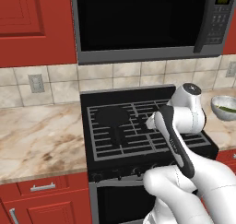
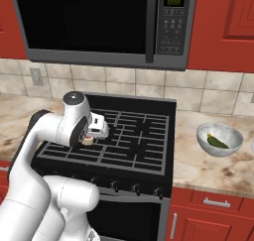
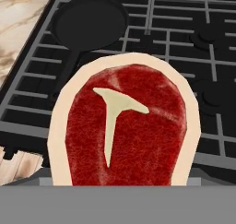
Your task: Place the steak on the plate and place the cucumber on the same plate.
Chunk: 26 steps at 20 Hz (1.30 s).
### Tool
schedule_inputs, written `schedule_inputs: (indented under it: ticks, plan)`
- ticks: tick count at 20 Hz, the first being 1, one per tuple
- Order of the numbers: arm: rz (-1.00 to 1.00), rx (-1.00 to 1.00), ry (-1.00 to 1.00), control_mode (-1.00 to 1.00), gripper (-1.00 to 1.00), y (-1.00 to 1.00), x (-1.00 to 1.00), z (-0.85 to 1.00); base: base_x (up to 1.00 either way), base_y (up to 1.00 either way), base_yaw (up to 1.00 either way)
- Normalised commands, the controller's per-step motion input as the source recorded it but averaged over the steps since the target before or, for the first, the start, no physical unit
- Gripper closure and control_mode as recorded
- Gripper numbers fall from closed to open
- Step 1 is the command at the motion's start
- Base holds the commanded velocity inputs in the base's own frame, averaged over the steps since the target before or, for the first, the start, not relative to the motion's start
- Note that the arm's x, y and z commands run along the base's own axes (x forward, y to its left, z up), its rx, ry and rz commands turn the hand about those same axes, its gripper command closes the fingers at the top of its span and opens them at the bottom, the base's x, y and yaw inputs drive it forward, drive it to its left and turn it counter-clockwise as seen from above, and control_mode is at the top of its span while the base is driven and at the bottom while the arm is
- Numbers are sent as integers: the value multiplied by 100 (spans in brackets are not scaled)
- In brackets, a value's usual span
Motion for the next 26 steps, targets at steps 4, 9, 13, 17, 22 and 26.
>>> schedule_inputs:
  ticks: [4,9,13,17,22,26]
  plan:
    - [0,0,0,-100,100,0,0,0,0,0,0]
    - [0,0,0,100,100,0,0,0,0,0,0]
    - [0,0,0,100,100,0,0,0,0,0,0]
    - [0,0,0,100,100,0,0,0,-9,1,0]
    - [0,0,0,100,100,0,0,0,-53,-17,-14]
    - [0,0,0,100,100,0,0,0,-52,-27,-18]
